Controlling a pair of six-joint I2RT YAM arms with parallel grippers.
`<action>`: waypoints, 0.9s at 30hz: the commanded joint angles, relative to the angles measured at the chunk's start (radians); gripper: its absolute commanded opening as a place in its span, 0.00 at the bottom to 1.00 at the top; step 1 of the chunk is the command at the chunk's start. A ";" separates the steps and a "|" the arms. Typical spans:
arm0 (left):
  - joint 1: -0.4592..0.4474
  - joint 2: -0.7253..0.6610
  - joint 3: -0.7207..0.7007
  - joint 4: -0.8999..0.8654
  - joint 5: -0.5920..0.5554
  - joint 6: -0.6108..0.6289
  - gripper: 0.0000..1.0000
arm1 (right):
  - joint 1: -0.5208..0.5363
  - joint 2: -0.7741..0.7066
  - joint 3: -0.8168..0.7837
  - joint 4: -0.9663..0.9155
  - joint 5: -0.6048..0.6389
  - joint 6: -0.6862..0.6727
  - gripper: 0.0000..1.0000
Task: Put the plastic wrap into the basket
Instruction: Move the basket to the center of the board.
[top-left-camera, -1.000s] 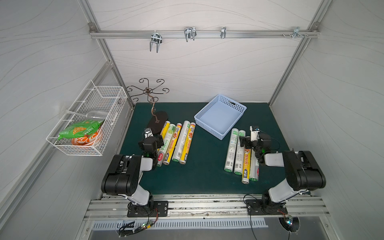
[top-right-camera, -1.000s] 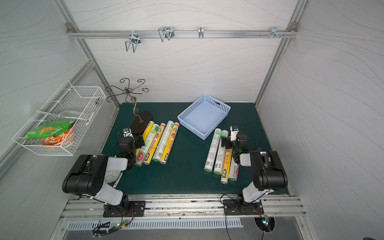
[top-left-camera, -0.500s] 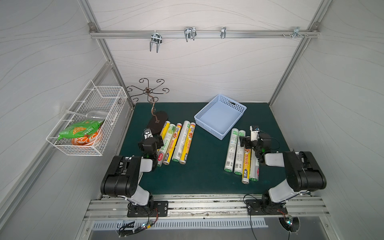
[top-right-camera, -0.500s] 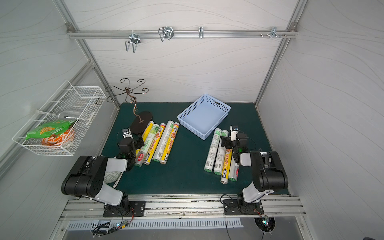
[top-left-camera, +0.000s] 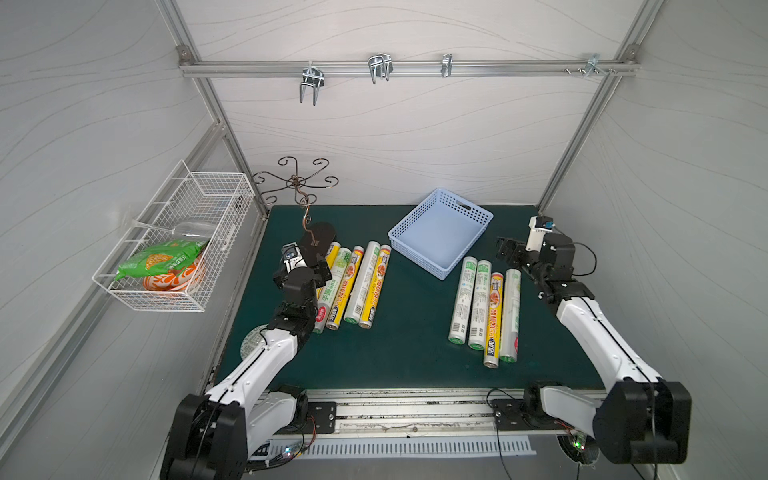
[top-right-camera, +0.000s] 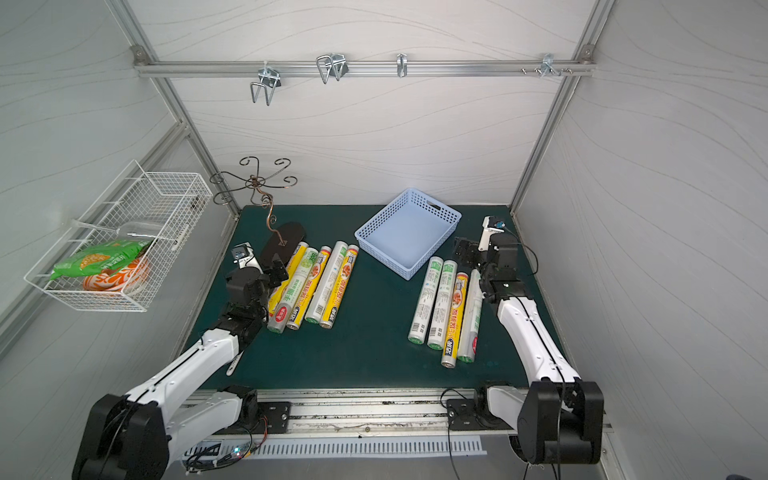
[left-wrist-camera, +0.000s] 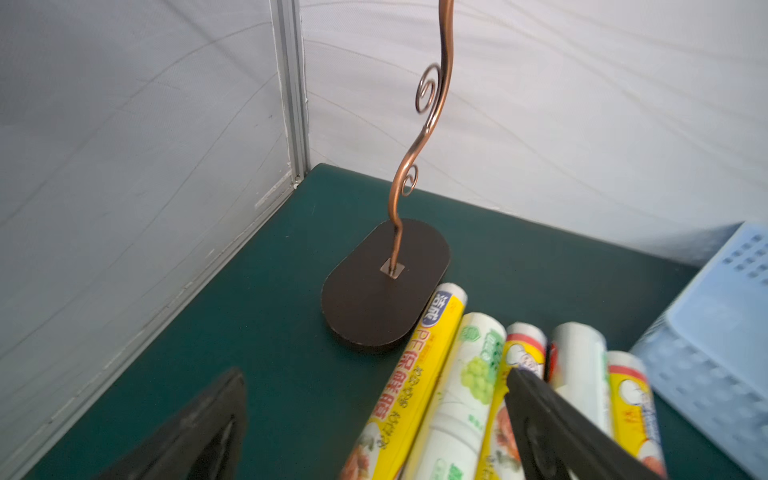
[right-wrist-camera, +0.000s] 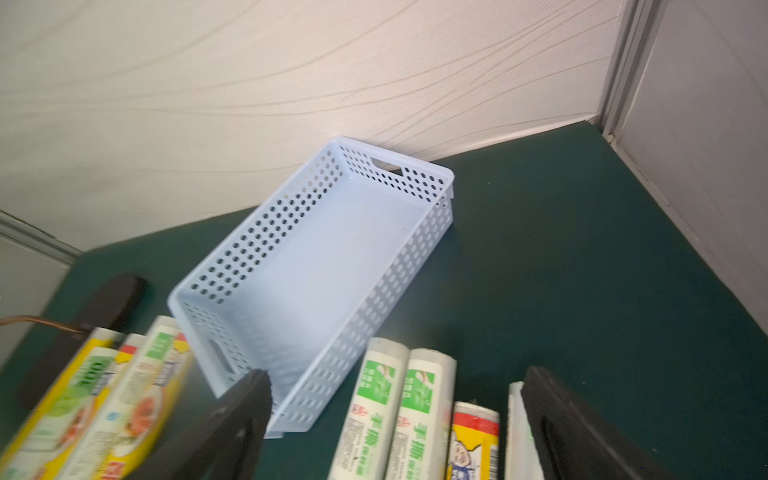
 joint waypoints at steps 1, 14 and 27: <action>-0.002 -0.058 0.137 -0.339 0.045 -0.242 1.00 | -0.003 -0.024 0.045 -0.243 -0.210 0.140 0.99; 0.000 -0.014 0.416 -0.858 0.442 -0.272 1.00 | 0.196 0.304 0.449 -0.667 -0.197 0.238 0.96; 0.000 0.007 0.494 -0.980 0.627 -0.171 0.99 | 0.170 0.753 0.820 -0.795 -0.026 0.225 0.92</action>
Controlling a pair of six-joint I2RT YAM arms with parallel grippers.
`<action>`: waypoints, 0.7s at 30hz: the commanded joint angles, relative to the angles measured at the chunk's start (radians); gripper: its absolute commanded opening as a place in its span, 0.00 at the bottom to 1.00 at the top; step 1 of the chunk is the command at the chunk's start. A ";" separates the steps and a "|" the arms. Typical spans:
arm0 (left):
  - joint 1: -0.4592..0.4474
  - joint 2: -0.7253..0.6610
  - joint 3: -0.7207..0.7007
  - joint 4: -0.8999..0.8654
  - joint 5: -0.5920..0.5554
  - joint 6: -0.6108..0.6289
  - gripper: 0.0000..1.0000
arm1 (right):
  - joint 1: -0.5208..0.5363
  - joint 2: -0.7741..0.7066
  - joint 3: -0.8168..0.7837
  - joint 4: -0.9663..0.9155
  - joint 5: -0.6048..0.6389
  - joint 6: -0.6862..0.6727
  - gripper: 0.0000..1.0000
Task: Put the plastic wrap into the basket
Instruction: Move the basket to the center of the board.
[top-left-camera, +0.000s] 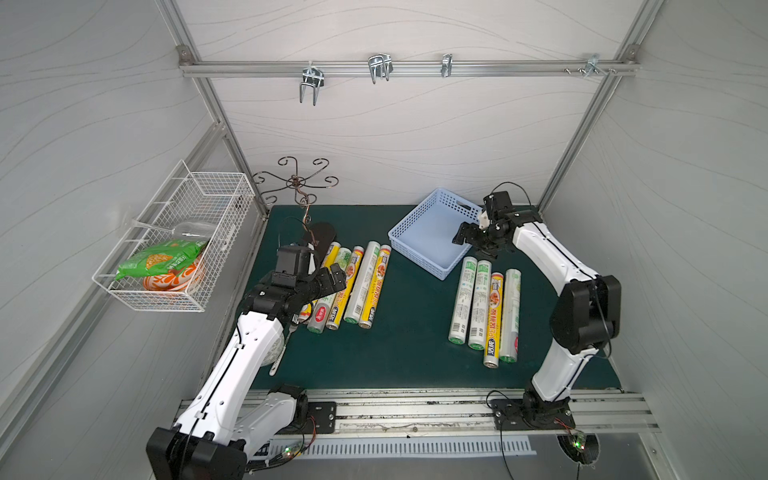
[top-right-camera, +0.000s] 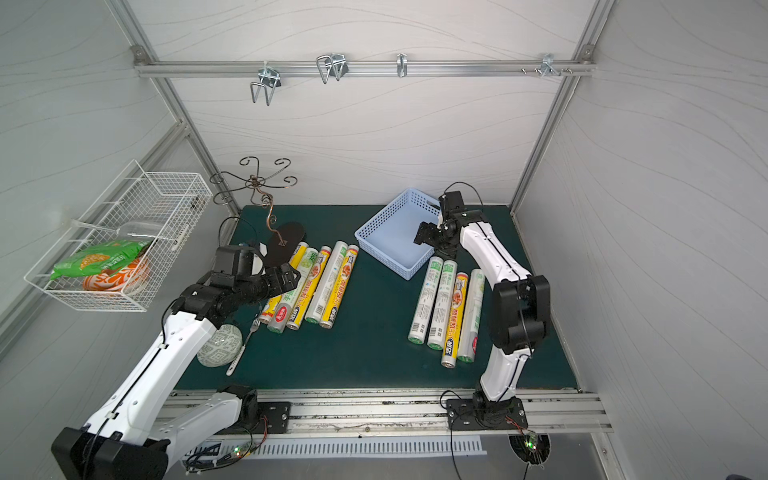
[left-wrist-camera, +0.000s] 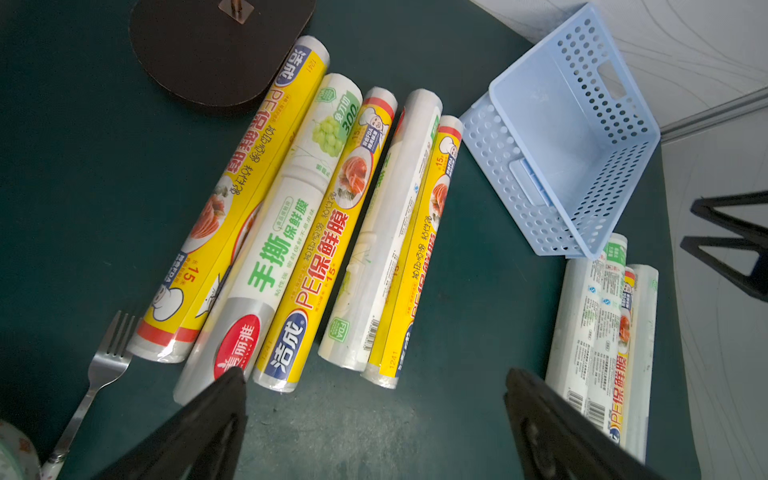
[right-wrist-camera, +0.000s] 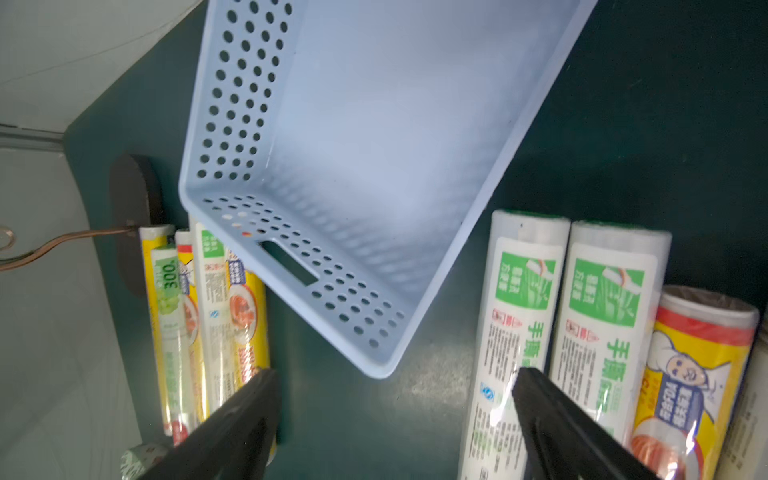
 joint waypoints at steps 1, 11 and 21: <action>0.000 0.003 0.049 -0.004 0.023 0.035 1.00 | -0.036 0.085 0.081 -0.075 0.050 -0.011 0.90; 0.000 0.092 0.030 0.090 0.030 -0.019 0.98 | -0.086 0.297 0.248 -0.099 0.042 -0.037 0.84; -0.001 0.186 0.064 0.143 0.099 -0.052 0.94 | -0.092 0.408 0.376 -0.136 0.055 -0.074 0.68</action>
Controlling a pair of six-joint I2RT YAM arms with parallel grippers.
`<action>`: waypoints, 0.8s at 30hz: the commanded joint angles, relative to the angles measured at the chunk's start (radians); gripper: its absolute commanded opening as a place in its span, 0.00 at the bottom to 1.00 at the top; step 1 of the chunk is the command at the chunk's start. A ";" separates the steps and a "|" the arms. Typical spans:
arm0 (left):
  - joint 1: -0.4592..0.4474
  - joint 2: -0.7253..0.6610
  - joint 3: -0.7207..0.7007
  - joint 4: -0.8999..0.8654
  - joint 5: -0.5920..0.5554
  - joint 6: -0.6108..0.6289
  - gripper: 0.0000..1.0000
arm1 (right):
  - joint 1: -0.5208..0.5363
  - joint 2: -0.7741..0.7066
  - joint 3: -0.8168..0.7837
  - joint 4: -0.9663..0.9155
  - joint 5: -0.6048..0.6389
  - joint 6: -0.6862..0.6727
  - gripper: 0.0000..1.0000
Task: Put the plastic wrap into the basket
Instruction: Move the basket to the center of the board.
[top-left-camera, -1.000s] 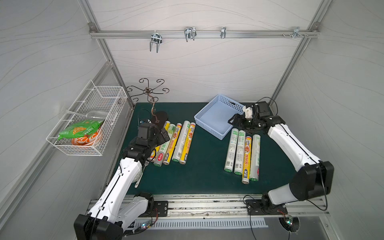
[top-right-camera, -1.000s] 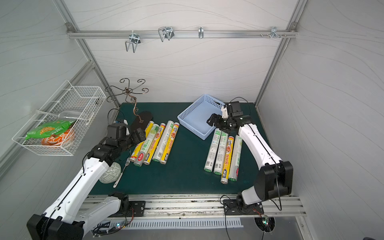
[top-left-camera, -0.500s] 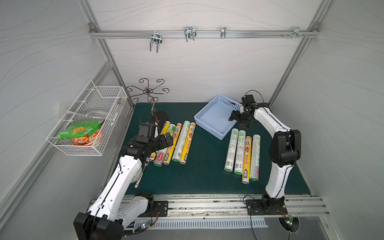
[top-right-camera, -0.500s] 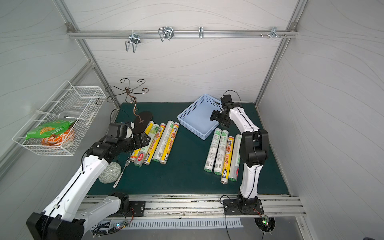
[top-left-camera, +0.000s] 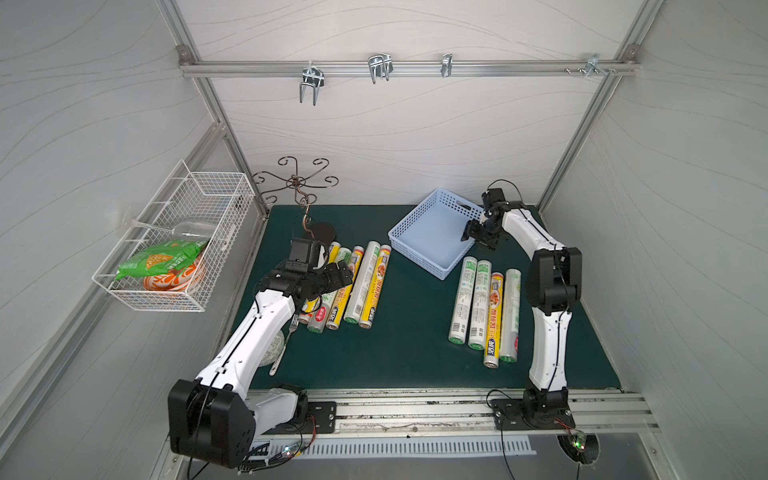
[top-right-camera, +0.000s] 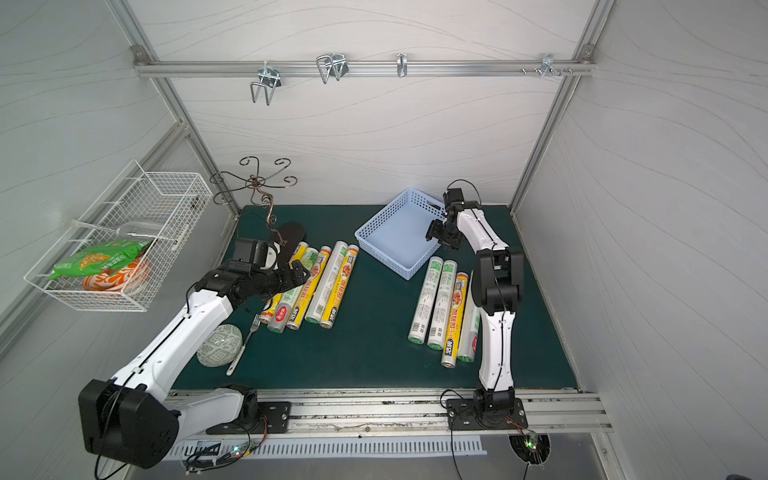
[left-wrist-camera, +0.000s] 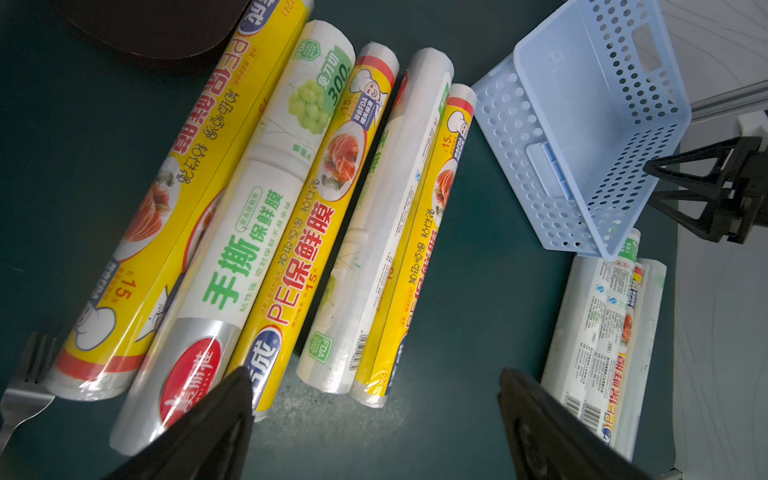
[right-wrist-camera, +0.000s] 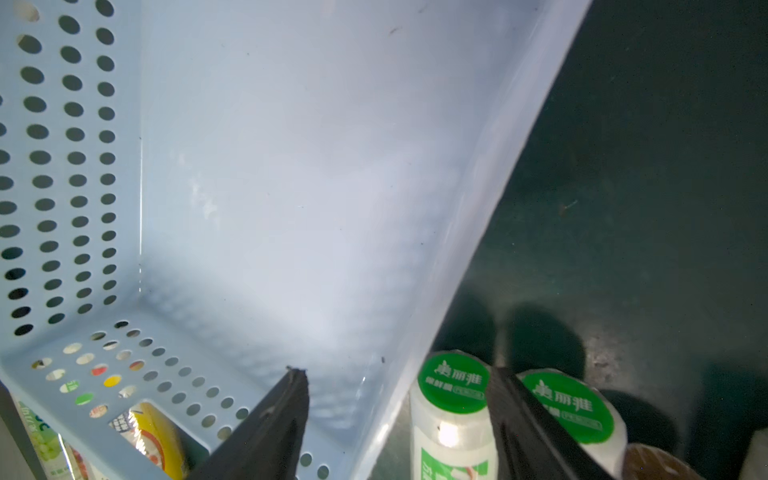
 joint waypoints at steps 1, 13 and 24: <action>0.000 0.007 0.052 0.058 0.031 -0.012 0.94 | -0.003 0.032 0.046 -0.052 0.014 -0.030 0.66; 0.000 -0.011 0.012 0.060 0.026 -0.010 0.94 | -0.015 0.098 0.144 -0.099 0.041 -0.080 0.50; -0.001 -0.009 0.008 0.057 0.025 -0.014 0.94 | -0.019 0.126 0.166 -0.112 0.036 -0.091 0.35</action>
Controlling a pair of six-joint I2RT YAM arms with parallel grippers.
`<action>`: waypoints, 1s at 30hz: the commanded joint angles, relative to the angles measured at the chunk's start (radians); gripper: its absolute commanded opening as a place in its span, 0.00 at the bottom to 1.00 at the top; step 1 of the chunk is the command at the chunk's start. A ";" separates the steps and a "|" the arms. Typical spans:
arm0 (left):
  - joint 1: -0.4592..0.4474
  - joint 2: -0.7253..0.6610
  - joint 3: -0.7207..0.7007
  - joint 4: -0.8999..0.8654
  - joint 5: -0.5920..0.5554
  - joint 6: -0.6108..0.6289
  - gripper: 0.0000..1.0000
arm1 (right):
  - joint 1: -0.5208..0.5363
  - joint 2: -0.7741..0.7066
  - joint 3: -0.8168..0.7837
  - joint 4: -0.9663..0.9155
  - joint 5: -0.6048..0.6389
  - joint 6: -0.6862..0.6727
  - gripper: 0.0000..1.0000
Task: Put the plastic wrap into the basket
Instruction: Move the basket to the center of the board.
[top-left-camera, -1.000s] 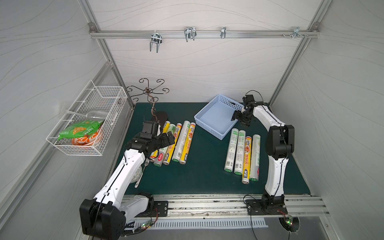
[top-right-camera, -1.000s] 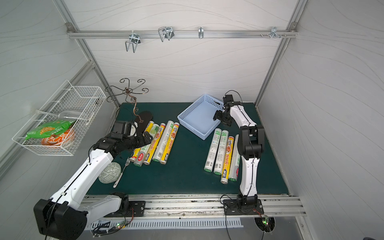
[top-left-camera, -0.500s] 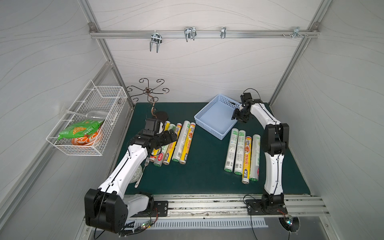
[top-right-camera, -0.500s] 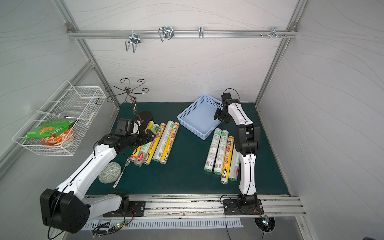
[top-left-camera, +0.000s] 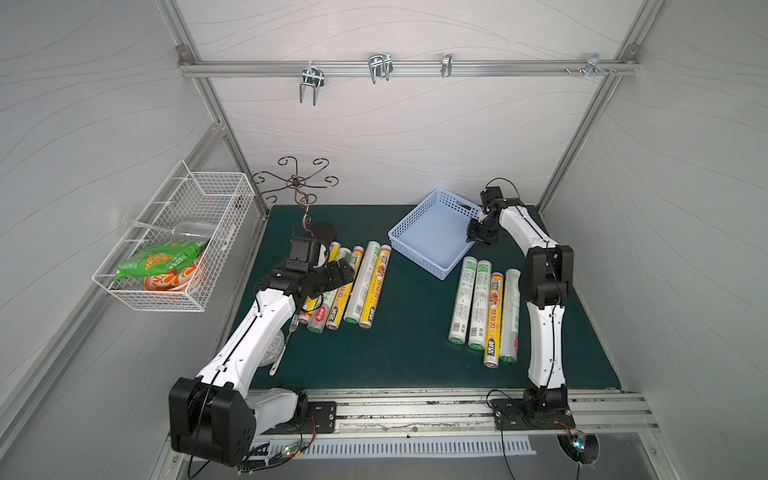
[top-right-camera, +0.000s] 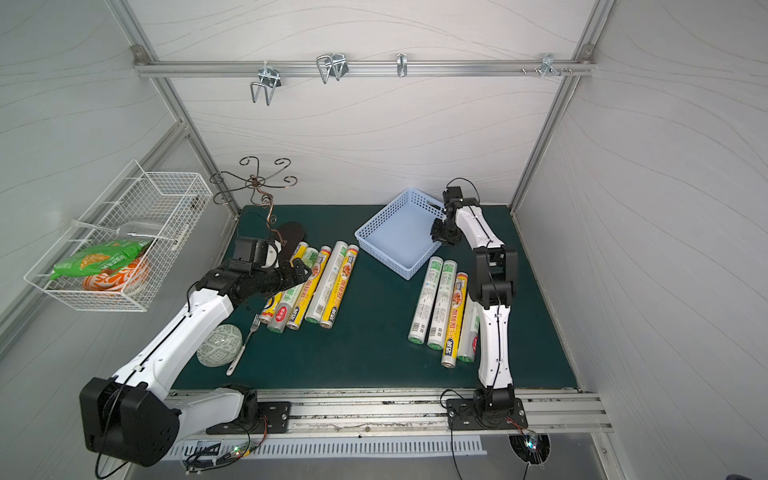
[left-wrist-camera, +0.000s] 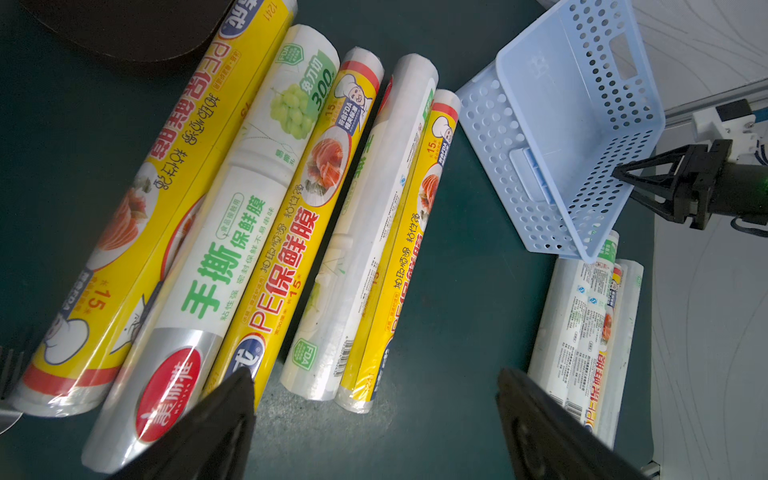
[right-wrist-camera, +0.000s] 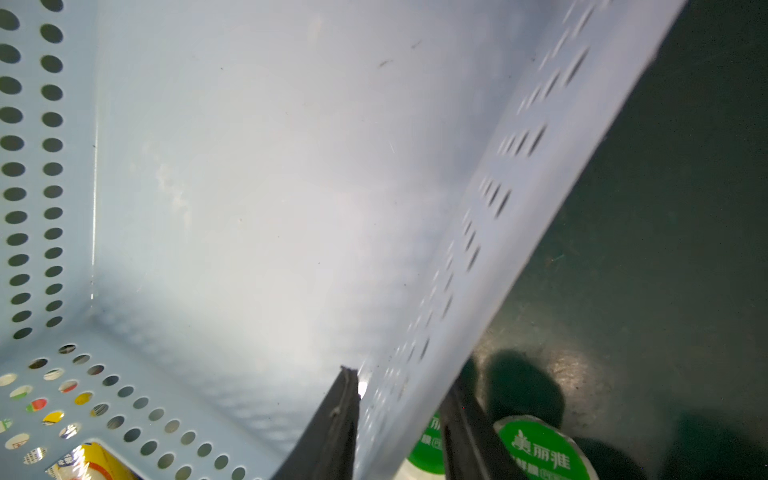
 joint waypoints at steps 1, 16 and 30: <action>-0.001 -0.012 0.006 0.037 0.002 -0.006 0.94 | -0.007 0.020 0.026 -0.043 0.006 -0.011 0.33; -0.001 -0.010 -0.008 0.028 0.008 -0.014 0.93 | -0.034 0.020 0.035 -0.055 0.009 -0.036 0.20; -0.001 -0.005 -0.008 0.015 0.005 -0.009 0.93 | 0.000 -0.002 0.022 -0.057 -0.033 -0.081 0.13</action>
